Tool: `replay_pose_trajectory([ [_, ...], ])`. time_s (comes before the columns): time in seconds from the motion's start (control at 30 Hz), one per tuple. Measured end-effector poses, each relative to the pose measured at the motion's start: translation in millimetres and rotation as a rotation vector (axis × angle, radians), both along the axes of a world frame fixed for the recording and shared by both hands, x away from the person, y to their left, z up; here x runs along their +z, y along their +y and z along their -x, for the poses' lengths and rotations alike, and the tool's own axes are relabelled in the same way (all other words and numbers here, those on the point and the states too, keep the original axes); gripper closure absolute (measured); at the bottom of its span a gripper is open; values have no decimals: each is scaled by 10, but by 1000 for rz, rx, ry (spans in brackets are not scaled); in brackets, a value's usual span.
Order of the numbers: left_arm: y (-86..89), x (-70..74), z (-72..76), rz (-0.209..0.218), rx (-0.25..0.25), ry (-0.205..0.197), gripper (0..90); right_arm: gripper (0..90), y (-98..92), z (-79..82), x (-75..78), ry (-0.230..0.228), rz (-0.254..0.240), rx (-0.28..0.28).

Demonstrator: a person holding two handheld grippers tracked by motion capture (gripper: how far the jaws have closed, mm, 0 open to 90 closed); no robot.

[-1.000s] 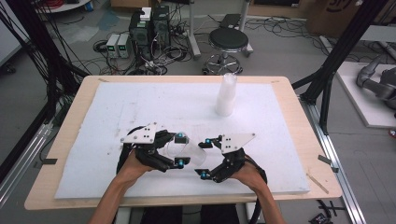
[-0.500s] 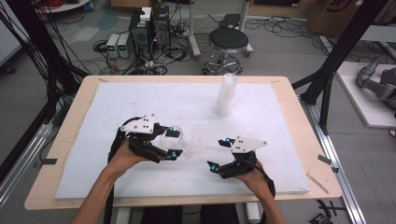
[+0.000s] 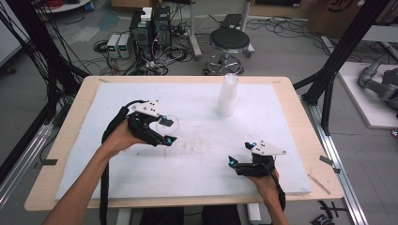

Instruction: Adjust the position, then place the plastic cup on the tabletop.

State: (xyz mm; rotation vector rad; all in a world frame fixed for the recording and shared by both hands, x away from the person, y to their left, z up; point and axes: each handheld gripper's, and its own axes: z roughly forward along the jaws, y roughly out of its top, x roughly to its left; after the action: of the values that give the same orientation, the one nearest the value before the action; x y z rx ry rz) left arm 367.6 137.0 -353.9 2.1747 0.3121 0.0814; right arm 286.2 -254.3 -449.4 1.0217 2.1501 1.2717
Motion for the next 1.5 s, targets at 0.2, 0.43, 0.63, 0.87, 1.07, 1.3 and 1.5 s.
replay_pose_trajectory([
  [0.2,-34,54,-121,-84,-3,5,324,149,-106,29,-34,-18,-29,-86],
  [0.43,-77,43,-125,-114,-8,-9,325,149,-106,29,-38,-19,-23,-88],
  [0.63,-89,51,-115,-113,-5,-16,324,149,-111,25,-39,-22,-23,-79],
  [0.87,-115,25,-148,-109,0,-15,325,149,-91,33,-41,-25,-8,-71],
  [1.07,-227,-35,-204,-96,6,-23,330,149,-110,31,-41,-19,-28,-68],
  [1.3,-439,-198,-287,-127,5,-19,334,149,-99,43,-41,-30,-18,-57],
  [1.5,-578,-344,-312,-108,20,-17,334,149,-102,40,-42,-31,-19,-53],
])
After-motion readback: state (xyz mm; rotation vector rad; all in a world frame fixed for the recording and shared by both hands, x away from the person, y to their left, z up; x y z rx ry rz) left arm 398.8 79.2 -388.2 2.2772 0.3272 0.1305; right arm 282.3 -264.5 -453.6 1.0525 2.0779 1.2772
